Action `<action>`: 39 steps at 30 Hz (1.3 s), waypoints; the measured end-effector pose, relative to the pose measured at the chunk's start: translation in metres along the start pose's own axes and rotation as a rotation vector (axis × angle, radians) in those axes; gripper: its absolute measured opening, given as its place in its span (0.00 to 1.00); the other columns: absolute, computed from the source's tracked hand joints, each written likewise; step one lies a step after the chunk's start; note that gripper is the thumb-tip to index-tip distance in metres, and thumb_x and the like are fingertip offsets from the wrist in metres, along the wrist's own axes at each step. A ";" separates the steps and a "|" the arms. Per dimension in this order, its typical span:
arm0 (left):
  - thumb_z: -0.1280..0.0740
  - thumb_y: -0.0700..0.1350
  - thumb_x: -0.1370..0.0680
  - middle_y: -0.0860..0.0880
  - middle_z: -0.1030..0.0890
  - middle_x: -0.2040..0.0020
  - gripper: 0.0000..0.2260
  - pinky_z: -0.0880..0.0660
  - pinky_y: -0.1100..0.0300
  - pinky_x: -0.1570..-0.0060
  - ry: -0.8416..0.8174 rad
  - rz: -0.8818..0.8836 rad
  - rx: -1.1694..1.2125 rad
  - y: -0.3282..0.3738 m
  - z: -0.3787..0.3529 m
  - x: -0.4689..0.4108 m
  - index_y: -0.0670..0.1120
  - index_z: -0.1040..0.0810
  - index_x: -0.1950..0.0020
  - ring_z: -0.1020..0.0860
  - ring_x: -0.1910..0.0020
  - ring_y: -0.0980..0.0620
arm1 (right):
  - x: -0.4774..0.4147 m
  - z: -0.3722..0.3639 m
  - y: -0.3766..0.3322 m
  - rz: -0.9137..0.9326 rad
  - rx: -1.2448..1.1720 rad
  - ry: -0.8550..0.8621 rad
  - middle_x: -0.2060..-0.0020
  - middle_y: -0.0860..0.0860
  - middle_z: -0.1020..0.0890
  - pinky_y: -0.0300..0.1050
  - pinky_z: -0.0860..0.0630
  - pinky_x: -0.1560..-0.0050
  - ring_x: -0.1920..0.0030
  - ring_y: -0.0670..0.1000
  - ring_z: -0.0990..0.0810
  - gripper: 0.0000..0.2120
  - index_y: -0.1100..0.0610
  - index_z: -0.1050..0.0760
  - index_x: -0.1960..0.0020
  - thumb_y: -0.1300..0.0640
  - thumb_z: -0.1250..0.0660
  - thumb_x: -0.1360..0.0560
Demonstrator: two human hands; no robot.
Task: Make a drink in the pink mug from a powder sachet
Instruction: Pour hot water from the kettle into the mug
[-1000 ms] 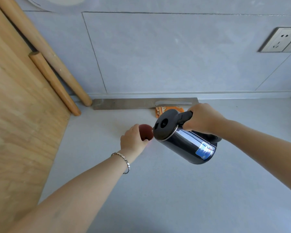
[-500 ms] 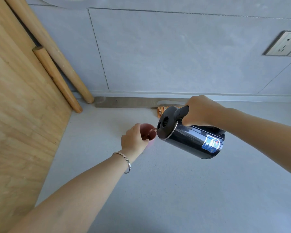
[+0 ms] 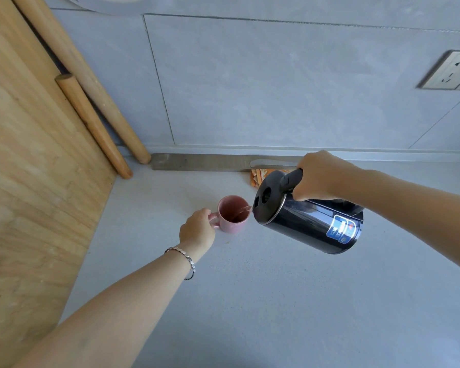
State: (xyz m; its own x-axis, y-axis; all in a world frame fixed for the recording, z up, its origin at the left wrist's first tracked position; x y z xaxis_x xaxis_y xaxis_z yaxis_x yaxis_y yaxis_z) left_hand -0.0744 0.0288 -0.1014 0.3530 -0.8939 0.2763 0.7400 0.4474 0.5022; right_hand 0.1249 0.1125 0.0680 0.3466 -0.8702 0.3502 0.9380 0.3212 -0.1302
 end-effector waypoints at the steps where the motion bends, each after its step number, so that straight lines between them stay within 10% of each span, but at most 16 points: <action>1: 0.45 0.36 0.23 0.42 0.20 0.50 0.07 0.34 0.56 0.59 0.008 -0.003 0.005 -0.001 0.000 -0.002 0.45 0.31 0.57 0.24 0.53 0.40 | 0.000 -0.001 0.000 0.001 0.002 0.000 0.73 0.52 0.29 0.37 0.37 0.73 0.73 0.51 0.31 0.07 0.56 0.32 0.70 0.59 0.33 0.39; 39: 0.43 0.41 0.21 0.47 0.21 0.56 0.10 0.36 0.58 0.64 0.081 0.014 -0.039 0.001 0.007 -0.009 0.43 0.23 0.49 0.28 0.60 0.47 | 0.002 0.006 -0.005 0.028 0.076 0.020 0.73 0.51 0.27 0.36 0.37 0.73 0.73 0.49 0.30 0.07 0.54 0.31 0.70 0.57 0.33 0.37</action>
State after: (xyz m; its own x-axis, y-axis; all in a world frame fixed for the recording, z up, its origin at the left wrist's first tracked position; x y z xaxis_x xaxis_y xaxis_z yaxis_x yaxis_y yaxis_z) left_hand -0.0802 0.0374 -0.0976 0.4075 -0.8874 0.2153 0.7557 0.4601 0.4660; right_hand 0.1208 0.1111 0.0752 0.3735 -0.8674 0.3289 0.9255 0.3724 -0.0688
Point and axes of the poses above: each hand's wrist, its own x-axis away from the middle knuckle, its own z-axis out of the back of the hand, y = z × x, the point moved 5 cm from there along -x, towards the middle knuckle
